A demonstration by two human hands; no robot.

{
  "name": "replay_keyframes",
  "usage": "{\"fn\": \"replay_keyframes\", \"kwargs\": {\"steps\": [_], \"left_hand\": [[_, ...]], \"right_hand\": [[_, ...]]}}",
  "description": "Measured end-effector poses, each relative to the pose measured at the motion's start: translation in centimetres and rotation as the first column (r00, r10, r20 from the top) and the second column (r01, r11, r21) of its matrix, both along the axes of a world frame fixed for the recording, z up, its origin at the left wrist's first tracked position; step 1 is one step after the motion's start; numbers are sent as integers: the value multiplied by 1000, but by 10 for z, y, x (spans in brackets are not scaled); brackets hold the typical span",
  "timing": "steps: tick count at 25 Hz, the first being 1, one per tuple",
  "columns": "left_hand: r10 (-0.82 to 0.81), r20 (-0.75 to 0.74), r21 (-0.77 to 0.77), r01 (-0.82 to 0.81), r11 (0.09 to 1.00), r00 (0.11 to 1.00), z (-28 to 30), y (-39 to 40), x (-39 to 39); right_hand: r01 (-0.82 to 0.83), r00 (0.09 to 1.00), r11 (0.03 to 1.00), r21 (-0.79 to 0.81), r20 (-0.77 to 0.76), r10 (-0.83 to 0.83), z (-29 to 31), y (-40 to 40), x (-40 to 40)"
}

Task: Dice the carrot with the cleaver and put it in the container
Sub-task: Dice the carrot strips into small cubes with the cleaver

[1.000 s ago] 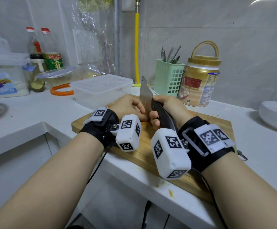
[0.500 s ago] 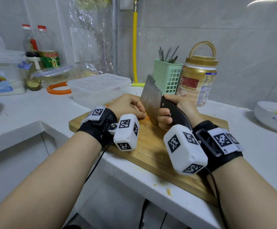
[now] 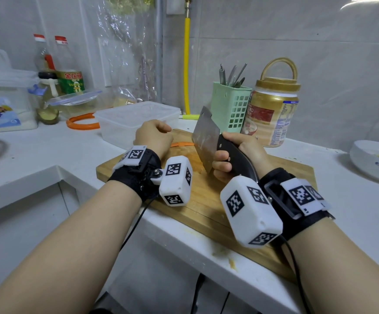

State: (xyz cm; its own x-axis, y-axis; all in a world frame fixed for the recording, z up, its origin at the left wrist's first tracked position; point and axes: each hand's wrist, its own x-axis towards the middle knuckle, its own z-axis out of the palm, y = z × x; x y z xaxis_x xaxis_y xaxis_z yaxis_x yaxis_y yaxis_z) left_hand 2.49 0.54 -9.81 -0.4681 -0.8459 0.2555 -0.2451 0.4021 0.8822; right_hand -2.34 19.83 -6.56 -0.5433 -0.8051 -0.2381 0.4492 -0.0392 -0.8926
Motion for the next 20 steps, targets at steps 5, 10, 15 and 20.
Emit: {"fn": "replay_keyframes", "kwargs": {"steps": [5, 10, 15, 20], "left_hand": [[-118, 263, 33, 114, 993, 957, -1, 3, 1], [-84, 248, -20, 92, 996, 965, 1, 1, -2], [67, 181, -32, -62, 998, 981, 1, -3, -3], [46, 134, 20, -49, 999, 990, 0, -4, -6]], "right_hand": [[73, 997, 997, -14, 2, -73, 1, 4, -8], [100, 995, 995, -14, 7, -100, 1, 5, -9], [79, 997, 996, -41, 1, -79, 2, 5, -6], [-10, 1000, 1000, 23, 29, 9, 0, 3, -5]]}}
